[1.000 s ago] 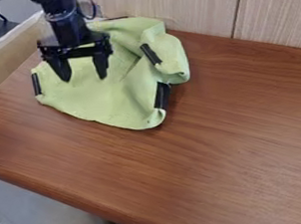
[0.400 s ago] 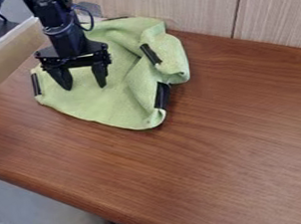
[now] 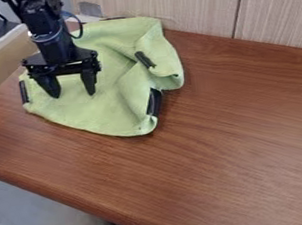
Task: Move the cloth form right to left of table
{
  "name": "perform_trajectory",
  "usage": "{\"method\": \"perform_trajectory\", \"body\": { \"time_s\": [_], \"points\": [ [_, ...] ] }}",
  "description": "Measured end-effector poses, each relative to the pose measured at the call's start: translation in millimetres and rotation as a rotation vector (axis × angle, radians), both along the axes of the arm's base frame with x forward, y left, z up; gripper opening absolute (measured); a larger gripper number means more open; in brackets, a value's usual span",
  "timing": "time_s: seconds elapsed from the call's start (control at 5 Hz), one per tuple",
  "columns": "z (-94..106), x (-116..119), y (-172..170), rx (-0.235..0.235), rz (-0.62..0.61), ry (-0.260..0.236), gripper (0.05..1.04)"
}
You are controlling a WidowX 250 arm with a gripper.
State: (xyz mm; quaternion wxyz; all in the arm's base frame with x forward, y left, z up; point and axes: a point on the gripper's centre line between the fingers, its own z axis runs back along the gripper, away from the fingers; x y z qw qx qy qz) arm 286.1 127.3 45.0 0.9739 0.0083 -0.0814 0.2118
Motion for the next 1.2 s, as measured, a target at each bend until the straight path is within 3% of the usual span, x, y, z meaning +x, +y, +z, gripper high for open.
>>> {"method": "perform_trajectory", "body": {
  "time_s": [0.6,1.2],
  "points": [
    [3.9,-54.8,9.0,0.006,0.079,0.058,1.001],
    [21.3,-57.0,7.3,0.011,0.071,0.017,1.0]
  ]
}}
